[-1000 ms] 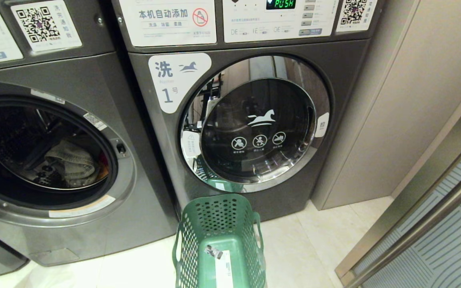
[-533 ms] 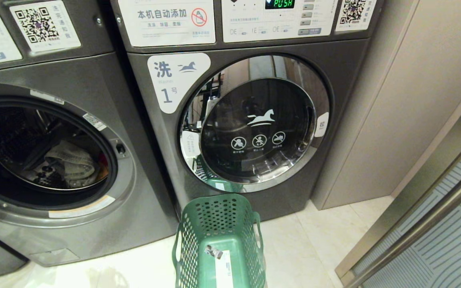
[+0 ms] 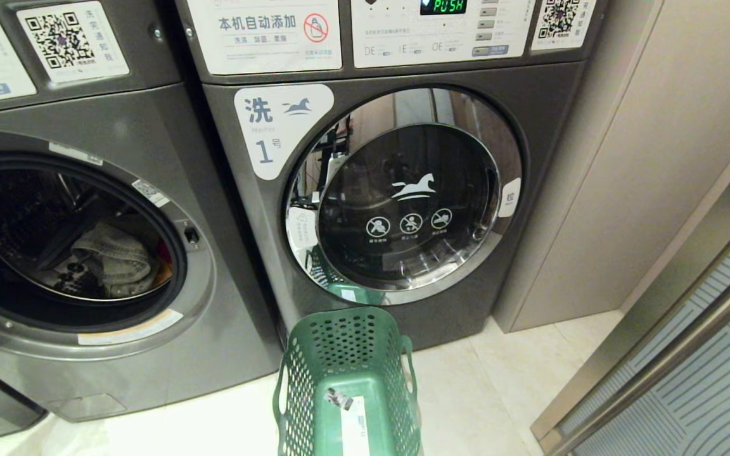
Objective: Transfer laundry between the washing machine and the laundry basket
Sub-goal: Open the lid of the washing machine
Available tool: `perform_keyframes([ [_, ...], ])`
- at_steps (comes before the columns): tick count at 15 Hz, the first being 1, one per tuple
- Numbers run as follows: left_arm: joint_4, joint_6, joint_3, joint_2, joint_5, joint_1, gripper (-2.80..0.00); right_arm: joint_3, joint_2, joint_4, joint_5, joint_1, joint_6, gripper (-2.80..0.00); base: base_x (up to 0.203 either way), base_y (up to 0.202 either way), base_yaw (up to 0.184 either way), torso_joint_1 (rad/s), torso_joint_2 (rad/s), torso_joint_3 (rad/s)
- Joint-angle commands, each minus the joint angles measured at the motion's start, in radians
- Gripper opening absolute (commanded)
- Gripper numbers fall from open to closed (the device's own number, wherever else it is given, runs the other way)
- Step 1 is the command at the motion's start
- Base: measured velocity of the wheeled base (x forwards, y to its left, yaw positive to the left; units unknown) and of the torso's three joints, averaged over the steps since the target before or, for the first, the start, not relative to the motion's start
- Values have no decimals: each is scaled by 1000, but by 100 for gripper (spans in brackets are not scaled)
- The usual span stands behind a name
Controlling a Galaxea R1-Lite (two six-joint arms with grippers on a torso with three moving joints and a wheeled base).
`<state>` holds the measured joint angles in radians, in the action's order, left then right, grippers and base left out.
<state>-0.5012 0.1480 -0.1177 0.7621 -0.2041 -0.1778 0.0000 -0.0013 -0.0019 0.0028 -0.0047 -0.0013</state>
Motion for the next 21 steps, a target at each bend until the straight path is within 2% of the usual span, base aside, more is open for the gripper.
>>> perform_keyframes([
  [1,166,-1,81,-327,21,62,-280,0,1,0,0,0,0,-280,0,0,0,0,0,0],
  [5,399,19,102,-669,96,146,-280,0,1,-1,0,0,0,-280,0,0,0,0,0,0],
  [6,425,47,103,-731,115,158,-280,0,1,-1,0,0,0,-280,0,0,0,0,0,0],
  [8,449,63,107,-763,132,174,-280,0,1,-1,0,0,0,-280,0,0,0,0,0,0],
  [10,449,23,107,-762,117,174,-280,0,1,0,0,0,0,-280,0,0,0,0,0,0],
  [11,448,1,111,-762,154,174,-280,0,1,-1,0,0,0,-280,0,0,0,0,0,0],
  [12,438,-29,134,-762,220,174,-280,0,1,0,0,0,0,-280,0,0,0,0,0,0],
  [13,397,-66,157,-762,240,175,-280,0,1,0,0,0,0,-280,0,0,0,0,0,0],
  [18,393,-134,158,-762,203,174,-280,0,1,-1,0,0,0,-280,0,0,0,0,0,0],
  [21,325,-160,158,-762,185,173,-280,0,1,0,0,0,0,-280,0,0,0,0,0,0],
])
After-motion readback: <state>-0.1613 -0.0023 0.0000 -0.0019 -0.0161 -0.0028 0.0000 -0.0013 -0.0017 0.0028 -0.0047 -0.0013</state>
